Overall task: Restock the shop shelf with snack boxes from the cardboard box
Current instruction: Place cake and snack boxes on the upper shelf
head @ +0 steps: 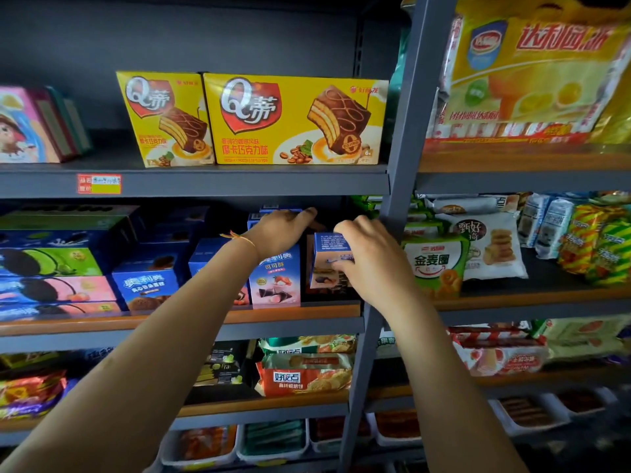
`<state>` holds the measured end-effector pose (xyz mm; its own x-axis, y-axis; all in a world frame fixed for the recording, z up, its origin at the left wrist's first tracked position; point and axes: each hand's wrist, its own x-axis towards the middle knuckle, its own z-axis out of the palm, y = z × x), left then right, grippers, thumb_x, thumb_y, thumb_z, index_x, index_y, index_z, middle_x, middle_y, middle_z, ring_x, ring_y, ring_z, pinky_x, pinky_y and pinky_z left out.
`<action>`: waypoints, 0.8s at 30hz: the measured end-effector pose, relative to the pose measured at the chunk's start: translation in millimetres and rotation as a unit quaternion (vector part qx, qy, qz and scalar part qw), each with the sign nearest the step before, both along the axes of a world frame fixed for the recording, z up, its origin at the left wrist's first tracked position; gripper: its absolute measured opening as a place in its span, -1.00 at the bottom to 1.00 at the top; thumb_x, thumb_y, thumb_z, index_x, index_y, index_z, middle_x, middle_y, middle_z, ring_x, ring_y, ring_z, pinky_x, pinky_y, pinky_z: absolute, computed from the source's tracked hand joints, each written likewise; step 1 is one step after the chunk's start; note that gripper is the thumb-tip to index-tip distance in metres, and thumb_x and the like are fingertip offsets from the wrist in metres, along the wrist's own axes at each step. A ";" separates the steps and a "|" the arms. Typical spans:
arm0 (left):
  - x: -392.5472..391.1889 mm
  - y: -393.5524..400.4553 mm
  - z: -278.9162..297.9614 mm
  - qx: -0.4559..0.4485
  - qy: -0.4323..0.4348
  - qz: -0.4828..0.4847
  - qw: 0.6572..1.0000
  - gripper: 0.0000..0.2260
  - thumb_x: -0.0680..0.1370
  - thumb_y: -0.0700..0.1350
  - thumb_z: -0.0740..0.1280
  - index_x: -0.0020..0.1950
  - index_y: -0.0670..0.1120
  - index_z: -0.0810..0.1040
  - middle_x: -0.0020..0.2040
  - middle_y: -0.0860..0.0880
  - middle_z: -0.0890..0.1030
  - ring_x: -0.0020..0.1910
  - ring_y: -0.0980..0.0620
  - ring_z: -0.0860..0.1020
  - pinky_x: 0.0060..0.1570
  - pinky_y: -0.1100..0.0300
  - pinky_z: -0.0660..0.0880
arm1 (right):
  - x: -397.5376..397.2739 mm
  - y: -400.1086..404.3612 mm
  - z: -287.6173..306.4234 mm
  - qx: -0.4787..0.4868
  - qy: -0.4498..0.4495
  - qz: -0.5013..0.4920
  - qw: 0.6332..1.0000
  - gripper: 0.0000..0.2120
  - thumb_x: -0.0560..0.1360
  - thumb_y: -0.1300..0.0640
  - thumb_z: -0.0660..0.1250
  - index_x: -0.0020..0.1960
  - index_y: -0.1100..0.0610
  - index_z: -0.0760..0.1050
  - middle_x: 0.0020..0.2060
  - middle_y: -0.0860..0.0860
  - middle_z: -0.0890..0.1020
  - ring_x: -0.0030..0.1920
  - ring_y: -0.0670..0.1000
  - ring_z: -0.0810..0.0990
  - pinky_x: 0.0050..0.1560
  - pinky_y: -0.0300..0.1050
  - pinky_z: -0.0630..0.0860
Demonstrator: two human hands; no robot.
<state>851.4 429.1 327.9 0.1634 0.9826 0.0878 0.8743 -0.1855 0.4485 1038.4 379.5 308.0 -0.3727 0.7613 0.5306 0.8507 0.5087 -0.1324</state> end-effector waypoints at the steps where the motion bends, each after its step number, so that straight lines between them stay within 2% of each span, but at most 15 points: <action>1: 0.5 -1.8 2.3 -0.003 -0.008 0.005 1.000 -0.61 0.73 -0.03 -0.05 0.53 0.01 0.31 0.37 -0.27 0.45 0.20 -0.17 0.44 0.11 0.18 0.26 | -3.1 2.5 -2.7 0.002 -0.011 -0.005 1.000 -0.64 0.49 0.11 0.45 0.23 0.12 0.42 0.12 0.05 0.47 0.16 0.11 0.42 0.04 0.01 0.43; 3: 2.4 -5.1 6.3 -0.022 -0.046 0.017 0.999 -0.61 0.72 0.06 -0.07 0.39 0.08 0.47 0.26 -0.25 0.48 0.07 -0.09 0.41 0.07 0.17 0.23 | -8.6 7.1 -10.5 -0.005 -0.025 -0.012 1.000 -0.62 0.51 0.13 0.42 0.28 0.13 0.41 0.17 0.07 0.44 0.20 0.12 0.40 0.06 0.02 0.44; 5: 1.8 -3.3 6.3 -0.028 -0.093 0.011 0.995 -0.53 0.70 0.16 -0.10 0.24 0.16 0.59 0.31 -0.17 0.48 0.17 -0.08 0.43 0.13 0.15 0.23 | -13.5 11.4 -18.4 -0.015 -0.022 -0.019 0.999 -0.59 0.51 0.09 0.43 0.30 0.15 0.42 0.21 0.08 0.40 0.22 0.12 0.38 0.07 0.03 0.48; 8: -2.0 1.0 0.8 -0.032 -0.111 -0.002 0.993 -0.48 0.68 0.22 -0.13 0.26 0.21 0.61 0.44 -0.06 0.45 0.34 -0.06 0.41 0.27 0.13 0.24 | -20.5 17.3 -28.2 -0.014 -0.020 -0.030 0.999 -0.57 0.49 0.10 0.45 0.30 0.20 0.46 0.30 0.14 0.37 0.29 0.17 0.36 0.14 0.10 0.49; 11: -5.8 2.5 -3.0 -0.033 -0.127 0.003 0.991 -0.43 0.56 0.35 -0.11 0.23 0.23 0.62 0.40 -0.01 0.51 0.34 -0.04 0.43 0.41 0.06 0.24 | -27.7 27.2 -36.4 0.001 -0.042 -0.046 0.998 -0.45 0.47 0.19 0.46 0.41 0.22 0.39 0.45 0.21 0.31 0.45 0.24 0.27 0.38 0.14 0.32; 14: -6.0 0.8 -4.2 -0.027 -0.116 0.013 0.993 -0.25 0.40 0.46 -0.11 0.26 0.09 0.60 0.29 -0.14 0.58 0.28 -0.11 0.49 0.41 -0.09 0.29 | -32.2 36.9 -35.8 -0.012 -0.083 -0.059 0.995 -0.28 0.51 0.19 0.41 0.56 0.23 0.14 0.55 0.19 0.16 0.56 0.21 0.07 0.54 0.13 0.06; 16: -6.3 -1.8 -5.2 -0.026 -0.101 0.020 0.994 -0.23 0.45 0.43 -0.10 0.28 -0.05 0.56 0.24 -0.23 0.59 0.23 -0.15 0.51 0.38 -0.11 0.32 | -34.2 42.2 -29.1 -0.041 -0.111 -0.071 0.990 -0.19 0.51 0.17 0.39 0.59 0.22 0.00 0.57 0.16 0.10 0.58 0.18 0.00 0.56 0.13 -0.03; 18: -5.7 -5.8 -7.4 -0.005 -0.079 0.020 0.997 -0.38 0.60 0.31 -0.05 0.33 -0.06 0.54 0.29 -0.19 0.57 0.29 -0.13 0.47 0.41 -0.09 0.29 | -37.1 47.3 -22.2 -0.071 -0.127 -0.083 0.986 -0.13 0.49 0.11 0.43 0.60 0.20 -0.04 0.56 0.15 0.12 0.58 0.16 0.01 0.55 0.17 -0.04; 20: -7.1 -9.6 -9.1 0.034 -0.019 0.007 0.999 -0.56 0.71 0.09 -0.04 0.48 -0.01 0.42 0.49 -0.14 0.40 0.49 -0.12 0.29 0.51 -0.04 0.12 | -40.2 51.3 -20.3 -0.107 -0.128 -0.086 0.982 -0.09 0.47 0.04 0.47 0.60 0.17 -0.03 0.55 0.13 0.14 0.57 0.16 0.02 0.50 0.25 0.04; 21: -8.7 -11.9 -10.1 0.070 0.012 0.005 0.997 -0.58 0.72 0.01 -0.04 0.53 -0.01 0.35 0.55 -0.09 0.31 0.55 -0.08 0.19 0.54 0.01 0.02 | -41.3 52.0 -20.8 -0.117 -0.126 -0.087 0.981 -0.10 0.47 0.05 0.47 0.60 0.17 -0.03 0.54 0.13 0.15 0.56 0.17 0.04 0.48 0.28 0.10; 24: -22.2 -12.9 -20.0 0.138 0.077 0.055 0.986 -0.59 0.72 0.01 -0.02 0.56 0.02 0.28 0.59 0.02 0.22 0.60 0.01 0.06 0.54 0.03 -0.07 | -41.3 53.3 -23.4 -0.117 -0.107 -0.076 0.985 -0.13 0.48 0.15 0.45 0.60 0.18 -0.01 0.50 0.13 0.18 0.51 0.20 0.10 0.39 0.25 0.27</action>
